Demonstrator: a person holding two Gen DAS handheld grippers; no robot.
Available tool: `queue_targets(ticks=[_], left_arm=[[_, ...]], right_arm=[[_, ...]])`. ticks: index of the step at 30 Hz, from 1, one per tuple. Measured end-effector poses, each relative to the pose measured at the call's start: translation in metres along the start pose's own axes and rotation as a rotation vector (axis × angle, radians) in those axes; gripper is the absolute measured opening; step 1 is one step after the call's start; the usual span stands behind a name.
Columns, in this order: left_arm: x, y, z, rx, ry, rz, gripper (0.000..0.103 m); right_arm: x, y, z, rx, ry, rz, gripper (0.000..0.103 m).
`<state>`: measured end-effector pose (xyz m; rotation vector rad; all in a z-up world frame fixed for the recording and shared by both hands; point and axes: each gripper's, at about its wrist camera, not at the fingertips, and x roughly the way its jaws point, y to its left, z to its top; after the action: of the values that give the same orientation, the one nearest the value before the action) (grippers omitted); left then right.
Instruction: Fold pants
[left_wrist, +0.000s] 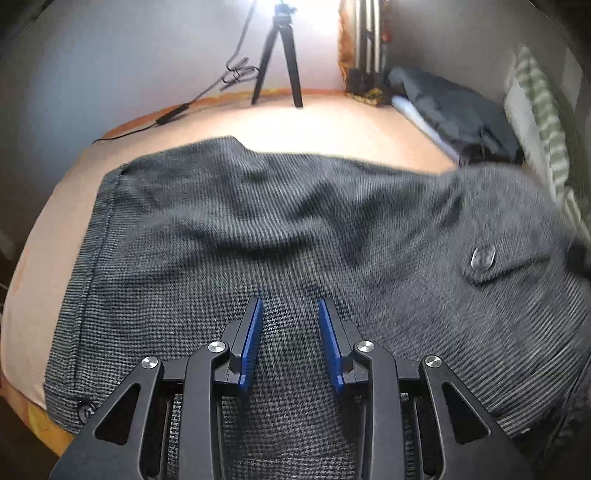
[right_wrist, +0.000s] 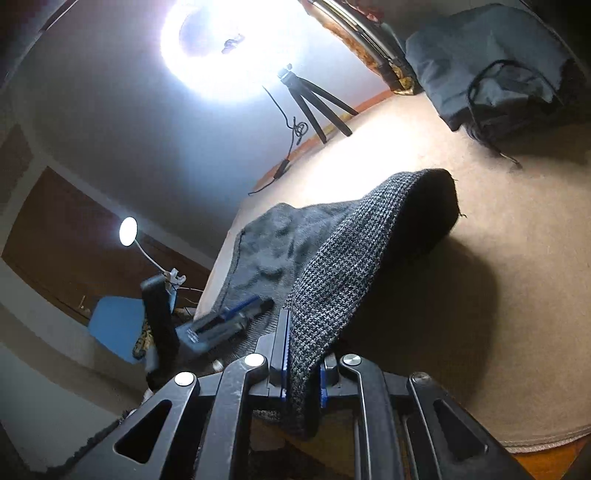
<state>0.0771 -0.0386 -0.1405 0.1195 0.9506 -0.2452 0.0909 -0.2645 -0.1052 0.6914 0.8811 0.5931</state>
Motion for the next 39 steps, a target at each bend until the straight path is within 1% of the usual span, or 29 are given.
queue_targets(ticks=[3, 6, 9, 14, 18, 21, 25, 28, 32, 39], left_arm=[[0.002, -0.001, 0.0, 0.007, -0.003, -0.001, 0.03], [-0.002, 0.002, 0.004, -0.011, -0.006, -0.018, 0.03], [-0.014, 0.01, 0.005, -0.039, -0.033, -0.024, 0.03], [-0.038, 0.041, 0.004, -0.144, -0.074, -0.031, 0.03], [-0.059, 0.07, 0.0, -0.213, -0.117, 0.008, 0.03], [-0.066, 0.097, -0.007, -0.289, -0.118, 0.021, 0.03], [-0.074, 0.131, -0.022, -0.389, -0.11, 0.041, 0.03], [-0.085, 0.149, -0.031, -0.434, -0.13, 0.06, 0.03], [-0.095, 0.168, -0.04, -0.468, -0.144, 0.073, 0.03], [-0.106, 0.181, -0.046, -0.492, -0.165, 0.076, 0.03]], right_arm=[[0.002, 0.008, 0.005, -0.013, -0.007, 0.003, 0.009], [0.004, 0.018, 0.01, -0.029, -0.012, 0.008, 0.009], [0.006, 0.032, 0.014, -0.067, -0.013, 0.01, 0.009], [0.014, 0.055, 0.02, -0.126, -0.006, 0.018, 0.009], [0.025, 0.076, 0.026, -0.176, 0.006, 0.025, 0.009], [0.036, 0.093, 0.028, -0.216, 0.023, 0.033, 0.009], [0.057, 0.116, 0.027, -0.277, 0.056, 0.036, 0.009], [0.077, 0.133, 0.027, -0.327, 0.084, 0.037, 0.009], [0.109, 0.157, 0.019, -0.409, 0.126, 0.023, 0.009], [0.159, 0.175, 0.008, -0.473, 0.194, -0.007, 0.009]])
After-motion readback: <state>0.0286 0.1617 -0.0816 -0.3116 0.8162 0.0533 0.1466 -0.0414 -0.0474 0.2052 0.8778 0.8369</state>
